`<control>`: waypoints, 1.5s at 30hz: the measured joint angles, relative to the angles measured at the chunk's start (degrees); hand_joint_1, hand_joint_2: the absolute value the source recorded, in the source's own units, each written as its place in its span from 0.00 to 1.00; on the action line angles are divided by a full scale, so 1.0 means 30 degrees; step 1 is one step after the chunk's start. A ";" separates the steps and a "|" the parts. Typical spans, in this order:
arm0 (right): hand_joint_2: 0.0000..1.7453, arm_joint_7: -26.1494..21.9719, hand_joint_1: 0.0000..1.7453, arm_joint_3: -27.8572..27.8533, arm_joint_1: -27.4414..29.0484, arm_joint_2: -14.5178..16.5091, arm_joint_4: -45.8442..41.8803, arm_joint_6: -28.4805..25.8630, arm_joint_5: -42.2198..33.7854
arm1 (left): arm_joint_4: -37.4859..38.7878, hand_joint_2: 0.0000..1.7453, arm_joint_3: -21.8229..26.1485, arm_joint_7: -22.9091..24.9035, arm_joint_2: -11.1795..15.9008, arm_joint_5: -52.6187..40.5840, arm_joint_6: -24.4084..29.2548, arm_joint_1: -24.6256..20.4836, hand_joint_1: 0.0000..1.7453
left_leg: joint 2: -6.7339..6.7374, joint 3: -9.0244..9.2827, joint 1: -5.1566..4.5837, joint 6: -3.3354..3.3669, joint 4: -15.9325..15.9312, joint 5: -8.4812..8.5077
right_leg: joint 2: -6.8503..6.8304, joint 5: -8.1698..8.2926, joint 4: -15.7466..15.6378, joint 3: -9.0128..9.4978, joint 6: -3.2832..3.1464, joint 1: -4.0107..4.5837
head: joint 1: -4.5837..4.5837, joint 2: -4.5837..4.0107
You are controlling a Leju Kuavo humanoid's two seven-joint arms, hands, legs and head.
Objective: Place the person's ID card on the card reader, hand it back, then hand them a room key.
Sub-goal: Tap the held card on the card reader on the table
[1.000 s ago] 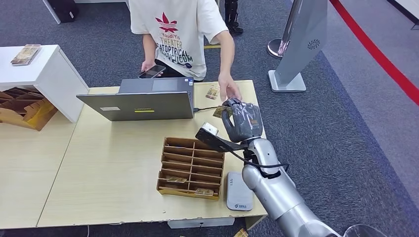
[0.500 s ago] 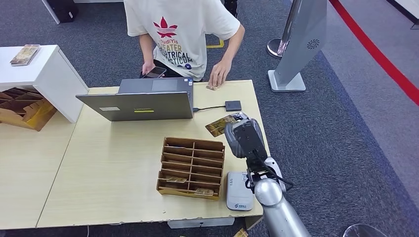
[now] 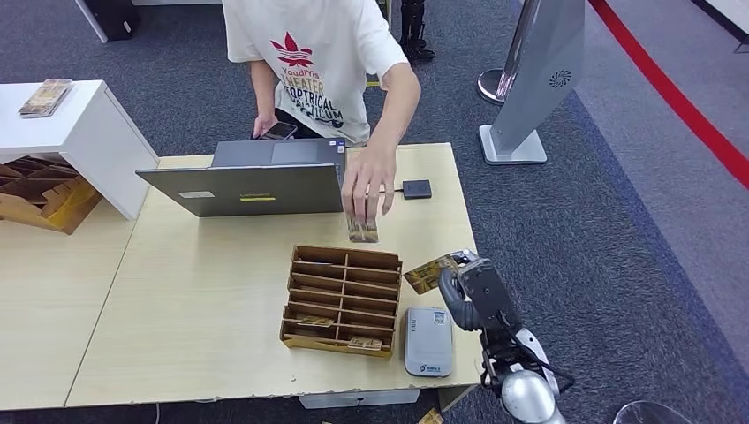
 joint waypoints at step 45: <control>1.00 0.4059 1.00 0.0126 -0.1035 -0.1353 0.4884 0.3113 0.4431 | 0.0000 0.00 0.1185 -0.0109 -0.0109 -0.1341 -0.0279 -0.0066 0.00 | 0.0005 0.0022 0.0004 -0.0001 -0.0001 0.0004 | 0.0005 0.0001 0.0002 0.0017 0.0000 0.0002 | -0.0003 0.0000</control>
